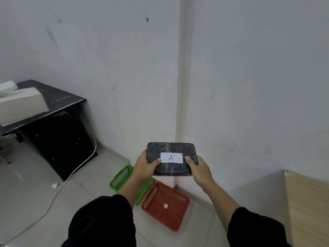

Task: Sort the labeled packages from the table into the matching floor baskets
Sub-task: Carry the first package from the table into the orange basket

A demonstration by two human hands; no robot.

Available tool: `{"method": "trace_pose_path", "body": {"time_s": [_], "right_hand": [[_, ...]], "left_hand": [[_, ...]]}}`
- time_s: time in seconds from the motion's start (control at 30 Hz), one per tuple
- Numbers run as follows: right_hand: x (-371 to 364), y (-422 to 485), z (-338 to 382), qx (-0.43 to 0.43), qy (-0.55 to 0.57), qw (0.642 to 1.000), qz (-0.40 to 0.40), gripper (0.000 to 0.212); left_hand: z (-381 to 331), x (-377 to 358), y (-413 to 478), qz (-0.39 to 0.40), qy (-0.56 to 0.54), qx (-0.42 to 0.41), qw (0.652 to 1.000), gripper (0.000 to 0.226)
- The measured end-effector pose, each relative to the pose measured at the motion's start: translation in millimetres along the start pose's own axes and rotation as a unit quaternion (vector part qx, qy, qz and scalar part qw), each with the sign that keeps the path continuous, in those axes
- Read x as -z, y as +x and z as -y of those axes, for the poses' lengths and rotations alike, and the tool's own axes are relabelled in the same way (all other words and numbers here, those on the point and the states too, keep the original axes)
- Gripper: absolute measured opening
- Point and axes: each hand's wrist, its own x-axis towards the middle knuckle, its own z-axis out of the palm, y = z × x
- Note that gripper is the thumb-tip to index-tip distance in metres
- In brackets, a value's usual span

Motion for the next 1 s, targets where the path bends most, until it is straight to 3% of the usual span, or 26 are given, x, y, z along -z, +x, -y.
{"method": "trace_pose_path", "body": {"time_s": [0.17, 0.6, 1.0], "right_hand": [[-27, 40, 10, -0.024, -0.003, 0.999, -0.038, 0.031], [-110, 122, 8, -0.126, 0.06, 0.975, -0.171, 0.035], [-148, 181, -85, -0.211, 0.106, 0.953, -0.187, 0.038]], "left_hand": [[6, 16, 63, 0.039, -0.02, 0.006, 0.999, 0.071], [45, 42, 225, 0.203, -0.006, -0.002, 0.979, 0.054], [154, -1, 300, 0.256, -0.013, 0.067, 0.964, 0.05]]}}
